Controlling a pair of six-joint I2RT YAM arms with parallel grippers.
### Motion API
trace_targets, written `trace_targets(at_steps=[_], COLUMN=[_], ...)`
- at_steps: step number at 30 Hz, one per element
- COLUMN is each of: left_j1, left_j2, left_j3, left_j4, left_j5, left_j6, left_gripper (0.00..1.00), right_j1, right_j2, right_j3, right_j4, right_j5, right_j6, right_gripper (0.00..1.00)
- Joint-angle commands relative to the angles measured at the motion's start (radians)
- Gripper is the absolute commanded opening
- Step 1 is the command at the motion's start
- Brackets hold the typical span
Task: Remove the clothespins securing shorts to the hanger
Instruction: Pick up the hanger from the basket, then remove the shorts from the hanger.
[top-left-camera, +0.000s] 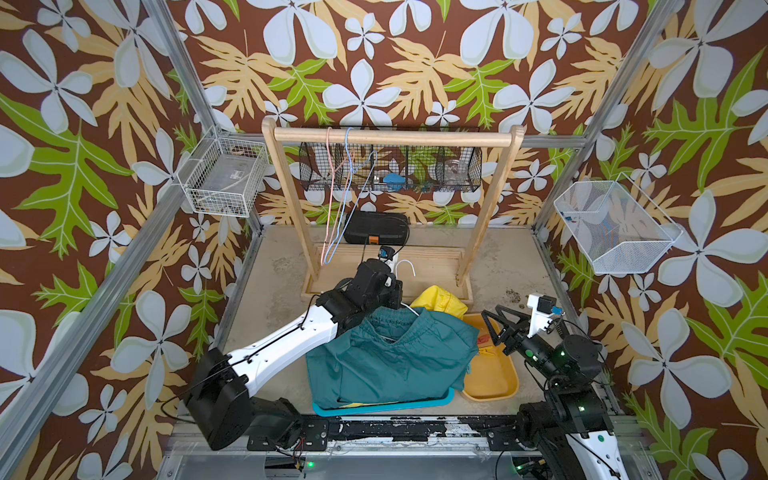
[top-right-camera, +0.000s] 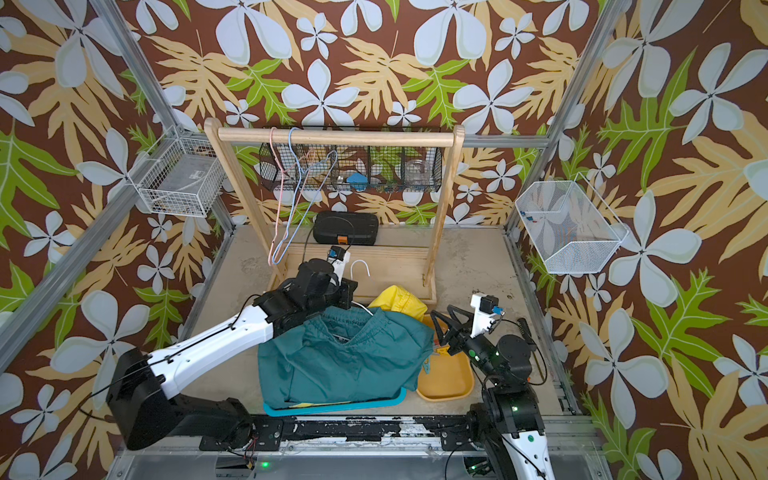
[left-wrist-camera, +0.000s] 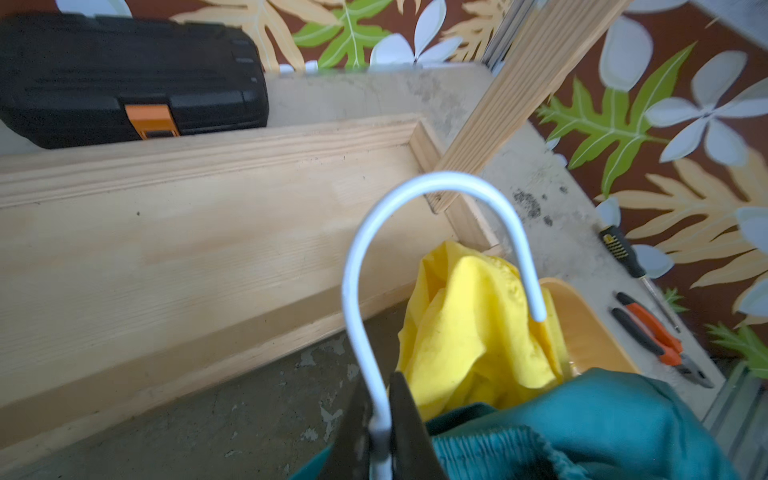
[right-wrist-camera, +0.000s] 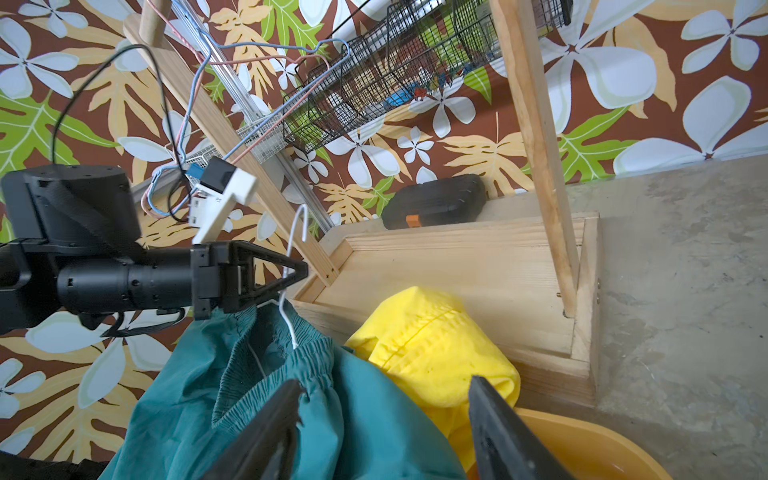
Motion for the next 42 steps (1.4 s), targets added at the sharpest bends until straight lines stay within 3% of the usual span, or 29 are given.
trace_targets(at_steps=[1,6,8,10,13,17,23,32,38,42], left_j1=[0.001,0.000,-0.001,-0.001,0.000,-0.001,0.000,-0.001,0.000,-0.001], left_j2=[-0.117,-0.332,-0.404,-0.444,-0.457,-0.456,-0.464,-0.480,-0.492,-0.475], left_j3=[-0.047,-0.146,-0.177,-0.176,-0.138,-0.100,-0.096,-0.124,-0.137,-0.126], left_j4=[0.153,0.279,0.324,0.336,0.307,0.267,0.260,0.298,0.316,0.303], left_j5=[-0.065,-0.167,-0.207,-0.226,-0.226,-0.214,-0.173,-0.050,-0.050,-0.053], left_j6=[-0.024,-0.012,0.008,0.034,0.072,0.086,0.085,0.056,0.048,0.046], left_gripper=[0.10,0.09,0.09,0.09,0.09,0.09,0.09,0.09,0.09,0.09], right_j1=[0.000,0.028,0.090,0.211,0.466,0.740,1.028,1.048,1.054,1.144], right_j2=[0.004,0.042,0.096,0.159,0.223,0.303,0.435,0.595,0.651,0.701], right_j3=[0.020,0.073,0.120,0.184,0.268,0.335,0.415,0.497,0.511,0.516], right_j4=[0.043,0.046,0.012,-0.032,-0.062,-0.011,0.064,0.146,0.208,0.247], right_j5=[-0.030,-0.020,0.033,0.142,0.416,0.650,0.933,0.979,0.968,1.134], right_j6=[0.003,-0.019,-0.057,-0.113,-0.194,-0.239,-0.322,-0.366,-0.380,-0.427], right_gripper=[0.68,0.74,0.81,0.90,1.00,1.00,1.00,1.00,0.97,0.95])
